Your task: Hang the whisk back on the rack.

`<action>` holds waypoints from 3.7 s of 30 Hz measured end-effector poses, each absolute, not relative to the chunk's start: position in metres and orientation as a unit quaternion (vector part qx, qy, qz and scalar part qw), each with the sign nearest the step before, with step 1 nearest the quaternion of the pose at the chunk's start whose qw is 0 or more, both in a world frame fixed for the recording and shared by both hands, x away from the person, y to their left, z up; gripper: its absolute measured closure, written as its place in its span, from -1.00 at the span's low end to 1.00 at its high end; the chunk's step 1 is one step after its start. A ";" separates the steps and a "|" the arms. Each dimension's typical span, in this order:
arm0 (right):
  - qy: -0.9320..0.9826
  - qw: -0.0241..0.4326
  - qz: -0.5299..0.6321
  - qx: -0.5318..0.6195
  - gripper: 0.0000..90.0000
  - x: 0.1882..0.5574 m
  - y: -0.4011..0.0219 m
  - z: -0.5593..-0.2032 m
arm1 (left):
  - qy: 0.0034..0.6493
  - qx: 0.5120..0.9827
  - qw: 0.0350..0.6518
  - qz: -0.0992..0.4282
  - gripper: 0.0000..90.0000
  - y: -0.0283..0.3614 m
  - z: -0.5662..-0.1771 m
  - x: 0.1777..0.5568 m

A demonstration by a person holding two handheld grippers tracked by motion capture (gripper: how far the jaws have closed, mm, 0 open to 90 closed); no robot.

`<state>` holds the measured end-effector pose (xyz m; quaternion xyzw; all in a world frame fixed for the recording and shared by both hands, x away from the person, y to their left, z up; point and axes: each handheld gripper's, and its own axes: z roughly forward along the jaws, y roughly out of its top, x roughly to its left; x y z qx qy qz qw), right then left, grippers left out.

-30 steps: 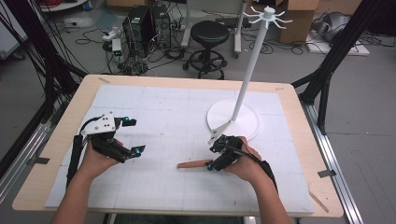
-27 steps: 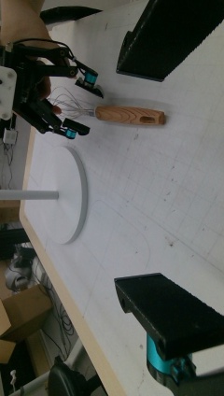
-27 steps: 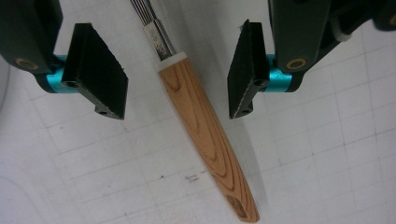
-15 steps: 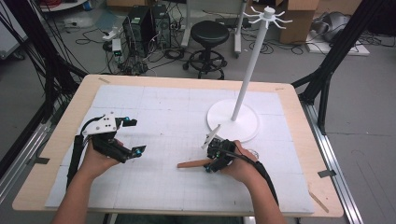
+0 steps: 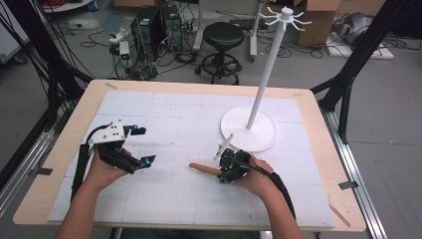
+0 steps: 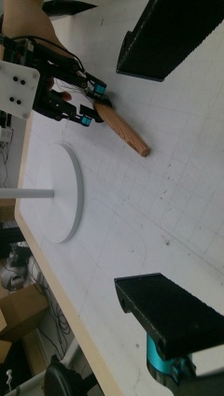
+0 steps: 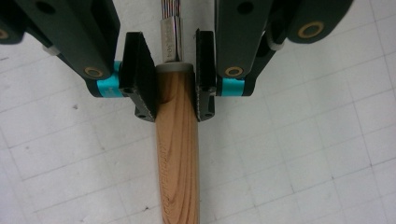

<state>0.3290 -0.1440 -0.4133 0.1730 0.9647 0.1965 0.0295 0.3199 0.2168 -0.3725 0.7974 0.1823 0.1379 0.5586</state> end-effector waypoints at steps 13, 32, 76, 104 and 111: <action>0.917 0.058 0.342 0.198 0.59 0.325 -0.179 -0.365 | 0.182 0.797 0.559 0.139 -0.96 0.218 -0.372 0.319; 0.886 0.085 0.412 0.194 0.58 0.328 -0.207 -0.317 | 0.182 0.795 0.562 0.138 -0.96 0.218 -0.371 0.319; 0.774 0.206 0.512 0.309 0.58 0.340 -0.325 -0.219 | 0.188 0.798 0.557 0.133 -0.96 0.217 -0.377 0.322; 0.713 0.243 0.534 0.385 0.58 0.353 -0.368 -0.182 | 0.186 0.801 0.553 0.131 -0.96 0.215 -0.378 0.322; 0.705 0.250 0.528 0.403 0.59 0.363 -0.366 -0.173 | 0.186 0.801 0.553 0.131 -0.96 0.215 -0.378 0.322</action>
